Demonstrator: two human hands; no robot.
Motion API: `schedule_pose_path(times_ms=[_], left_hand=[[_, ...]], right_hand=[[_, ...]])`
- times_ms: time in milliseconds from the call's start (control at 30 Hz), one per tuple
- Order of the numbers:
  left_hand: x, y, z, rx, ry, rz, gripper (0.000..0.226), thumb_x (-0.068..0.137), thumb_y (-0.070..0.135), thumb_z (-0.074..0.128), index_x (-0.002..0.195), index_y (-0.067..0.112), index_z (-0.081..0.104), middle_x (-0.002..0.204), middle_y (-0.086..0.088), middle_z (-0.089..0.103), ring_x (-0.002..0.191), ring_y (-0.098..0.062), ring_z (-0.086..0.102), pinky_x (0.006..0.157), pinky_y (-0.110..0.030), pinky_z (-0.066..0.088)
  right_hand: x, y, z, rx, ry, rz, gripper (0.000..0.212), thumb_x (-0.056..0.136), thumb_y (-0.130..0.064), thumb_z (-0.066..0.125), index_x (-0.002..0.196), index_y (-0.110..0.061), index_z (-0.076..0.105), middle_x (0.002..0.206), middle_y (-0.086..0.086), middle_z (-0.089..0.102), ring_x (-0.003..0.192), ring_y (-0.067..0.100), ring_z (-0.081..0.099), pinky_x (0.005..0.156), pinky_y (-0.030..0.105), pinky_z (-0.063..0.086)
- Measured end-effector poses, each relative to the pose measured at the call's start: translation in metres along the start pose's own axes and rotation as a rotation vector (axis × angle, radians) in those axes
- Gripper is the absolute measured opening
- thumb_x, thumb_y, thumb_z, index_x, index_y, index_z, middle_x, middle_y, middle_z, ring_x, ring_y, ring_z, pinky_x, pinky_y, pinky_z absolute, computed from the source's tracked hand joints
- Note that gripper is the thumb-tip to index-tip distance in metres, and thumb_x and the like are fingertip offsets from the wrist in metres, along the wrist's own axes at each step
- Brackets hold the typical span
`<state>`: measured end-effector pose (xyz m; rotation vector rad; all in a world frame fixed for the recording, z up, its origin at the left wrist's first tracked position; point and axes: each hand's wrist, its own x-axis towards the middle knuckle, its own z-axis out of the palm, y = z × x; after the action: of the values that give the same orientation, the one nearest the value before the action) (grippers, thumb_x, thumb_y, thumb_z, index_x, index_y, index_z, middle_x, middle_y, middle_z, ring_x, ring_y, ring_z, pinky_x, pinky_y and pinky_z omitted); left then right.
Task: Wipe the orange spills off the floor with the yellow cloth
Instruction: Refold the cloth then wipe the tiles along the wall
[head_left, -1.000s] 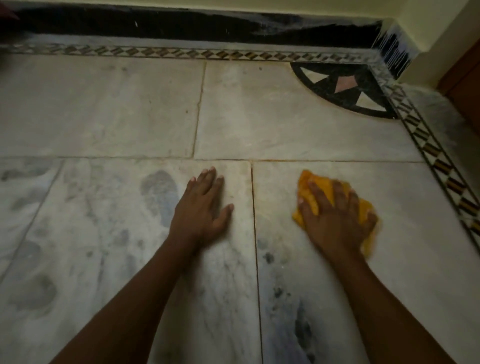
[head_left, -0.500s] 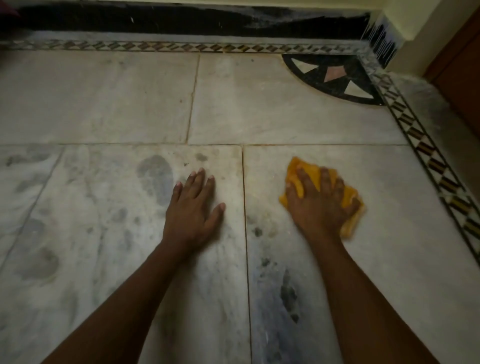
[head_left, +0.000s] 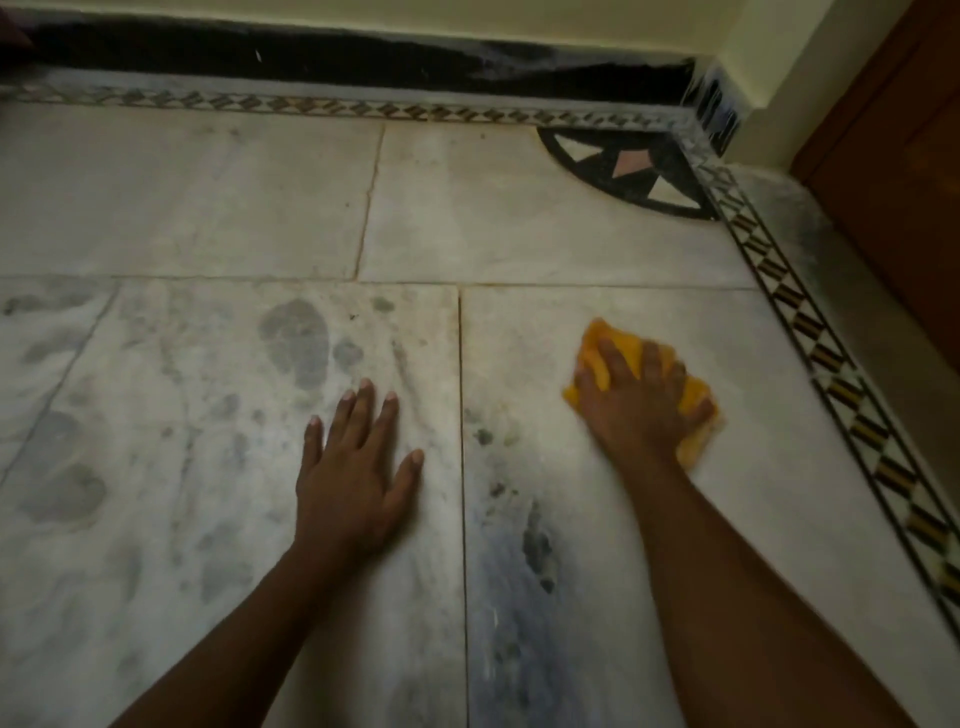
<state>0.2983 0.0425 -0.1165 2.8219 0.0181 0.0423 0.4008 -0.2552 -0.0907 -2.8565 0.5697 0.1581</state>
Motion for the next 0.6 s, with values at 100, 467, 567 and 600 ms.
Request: schedule_pose_path(times_ms=[100, 467, 567, 600], left_hand=[[-0.036, 0.008, 0.002, 0.041, -0.02, -0.009, 0.078, 0.1, 0.07, 0.018, 0.166, 0.032, 0.002, 0.175, 0.003, -0.009, 0.161, -0.016, -0.01, 0.13, -0.051, -0.003], [-0.032, 0.007, 0.002, -0.035, -0.011, -0.015, 0.074, 0.098, 0.061, 0.034, 0.165, 0.031, 0.021, 0.175, 0.005, 0.006, 0.162, -0.016, 0.003, 0.129, -0.052, 0.005], [-0.032, 0.005, 0.008, -0.024, 0.04, -0.026, 0.074, 0.096, 0.061, 0.037, 0.163, 0.031, 0.027, 0.174, 0.005, 0.012, 0.162, -0.018, 0.009, 0.128, -0.051, 0.006], [-0.032, 0.005, 0.008, -0.028, 0.041, -0.011, 0.073, 0.097, 0.06, 0.036, 0.163, 0.031, 0.027, 0.174, 0.005, 0.013, 0.161, -0.019, 0.01, 0.127, -0.051, 0.007]], right_hand=[[0.017, -0.049, 0.008, 0.007, -0.077, -0.078, 0.063, 0.096, -0.074, 0.027, 0.156, -0.059, 0.012, 0.175, -0.005, 0.001, 0.16, 0.033, -0.004, 0.117, 0.074, -0.006], [-0.075, 0.003, 0.024, -0.036, 0.16, -0.033, 0.058, 0.091, -0.068, 0.038, 0.148, -0.056, 0.044, 0.169, -0.004, 0.031, 0.155, 0.03, 0.028, 0.118, 0.069, 0.014], [-0.006, -0.092, 0.027, 0.105, -0.013, 0.03, 0.061, 0.097, -0.07, 0.029, 0.156, -0.058, 0.02, 0.174, -0.006, 0.006, 0.16, 0.033, 0.0, 0.118, 0.074, -0.001], [0.004, -0.115, 0.031, 0.1, -0.038, -0.068, 0.061, 0.098, -0.069, 0.028, 0.156, -0.059, 0.017, 0.175, -0.006, 0.002, 0.16, 0.033, -0.002, 0.118, 0.074, -0.003]])
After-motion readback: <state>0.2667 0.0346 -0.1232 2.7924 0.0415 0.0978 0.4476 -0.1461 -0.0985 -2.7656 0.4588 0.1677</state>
